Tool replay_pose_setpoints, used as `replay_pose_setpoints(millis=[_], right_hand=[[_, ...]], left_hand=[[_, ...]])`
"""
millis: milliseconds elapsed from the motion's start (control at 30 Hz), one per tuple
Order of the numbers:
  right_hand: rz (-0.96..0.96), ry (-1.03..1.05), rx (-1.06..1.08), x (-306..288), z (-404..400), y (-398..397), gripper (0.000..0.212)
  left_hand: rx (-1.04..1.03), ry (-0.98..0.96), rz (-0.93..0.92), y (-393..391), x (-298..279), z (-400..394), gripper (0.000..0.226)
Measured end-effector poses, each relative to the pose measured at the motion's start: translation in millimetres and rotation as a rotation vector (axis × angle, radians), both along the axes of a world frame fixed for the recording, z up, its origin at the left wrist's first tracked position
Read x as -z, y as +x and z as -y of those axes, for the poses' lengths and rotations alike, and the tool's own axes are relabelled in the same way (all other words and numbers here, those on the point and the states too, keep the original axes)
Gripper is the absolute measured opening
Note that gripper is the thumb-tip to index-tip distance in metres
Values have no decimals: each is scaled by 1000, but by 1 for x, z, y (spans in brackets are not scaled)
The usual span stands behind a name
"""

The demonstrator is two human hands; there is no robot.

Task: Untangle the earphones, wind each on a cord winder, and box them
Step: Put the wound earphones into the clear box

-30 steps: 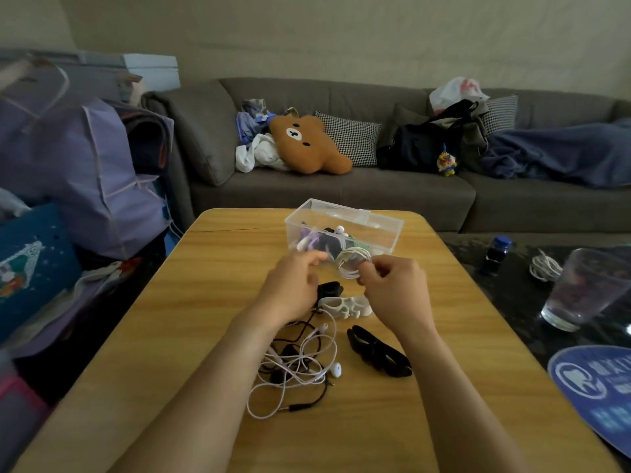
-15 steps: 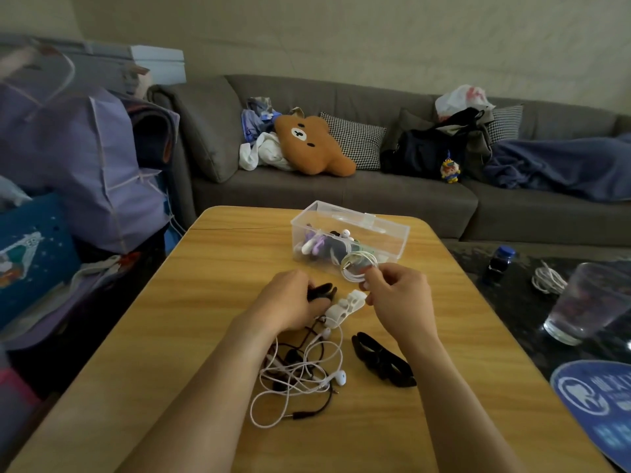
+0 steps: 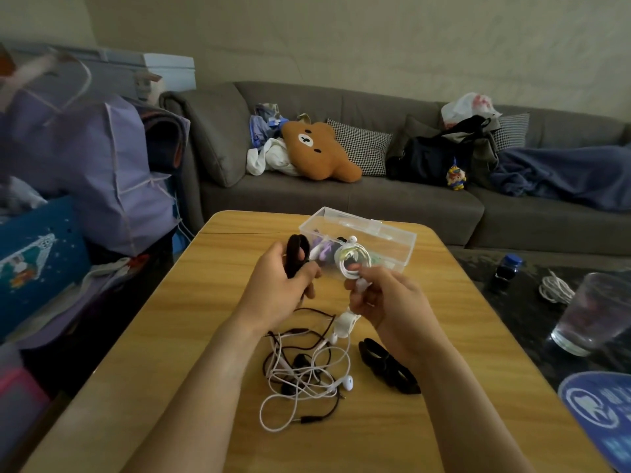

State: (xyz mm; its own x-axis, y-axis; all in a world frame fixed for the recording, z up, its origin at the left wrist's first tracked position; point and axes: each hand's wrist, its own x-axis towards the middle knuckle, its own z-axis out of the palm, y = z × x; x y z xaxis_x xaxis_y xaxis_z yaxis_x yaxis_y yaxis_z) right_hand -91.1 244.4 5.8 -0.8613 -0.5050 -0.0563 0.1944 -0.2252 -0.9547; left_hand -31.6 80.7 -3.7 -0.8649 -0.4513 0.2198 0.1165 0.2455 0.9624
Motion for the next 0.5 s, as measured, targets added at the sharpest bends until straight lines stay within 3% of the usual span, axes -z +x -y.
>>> replay_pose_setpoints(millis=[267,433,500], right_hand=[[45,-35,-217,-8,10,17,31],[124,-101,-272,-10,10,19,38],[145,-111,-286,-9,12,20,37]], left_hand=[[161,435,-35,30,-5,-15,22],[146,513,-13,43,-4,-6,10],[145,502,-10,47,-3,-3,20]])
